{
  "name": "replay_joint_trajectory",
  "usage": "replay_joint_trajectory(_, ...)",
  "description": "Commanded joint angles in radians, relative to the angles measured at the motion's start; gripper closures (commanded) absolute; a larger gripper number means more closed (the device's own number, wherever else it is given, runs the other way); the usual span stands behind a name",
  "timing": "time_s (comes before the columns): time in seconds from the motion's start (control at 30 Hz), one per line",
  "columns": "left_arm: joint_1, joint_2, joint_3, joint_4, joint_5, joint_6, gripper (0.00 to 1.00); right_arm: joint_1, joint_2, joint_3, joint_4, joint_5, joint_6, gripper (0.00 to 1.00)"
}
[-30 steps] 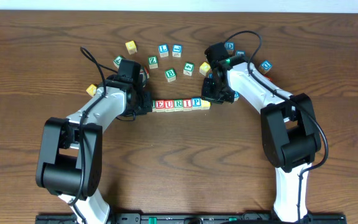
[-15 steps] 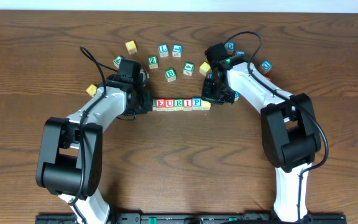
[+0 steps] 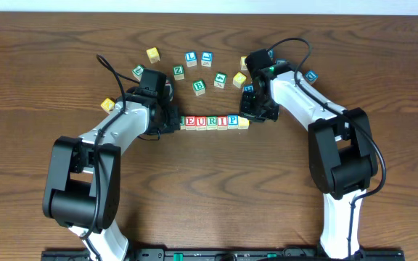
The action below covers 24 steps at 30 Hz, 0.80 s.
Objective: Spell out NEURIPS
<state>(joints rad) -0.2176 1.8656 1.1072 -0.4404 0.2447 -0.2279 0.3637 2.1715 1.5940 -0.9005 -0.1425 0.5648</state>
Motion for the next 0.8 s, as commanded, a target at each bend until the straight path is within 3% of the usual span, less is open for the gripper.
replay_joint_trajectory(0.0, -0.014, 0.013, -0.002, -0.007, 0.004, 0.021, 0.93, 0.004, -0.025, 0.013, -0.002, -0.044, -0.025, 0.99)
replay_joint_trajectory(0.77, -0.005, 0.012, 0.016, -0.044, -0.135, 0.052, 0.92, 0.006, -0.025, 0.013, -0.012, -0.044, -0.043, 0.99)
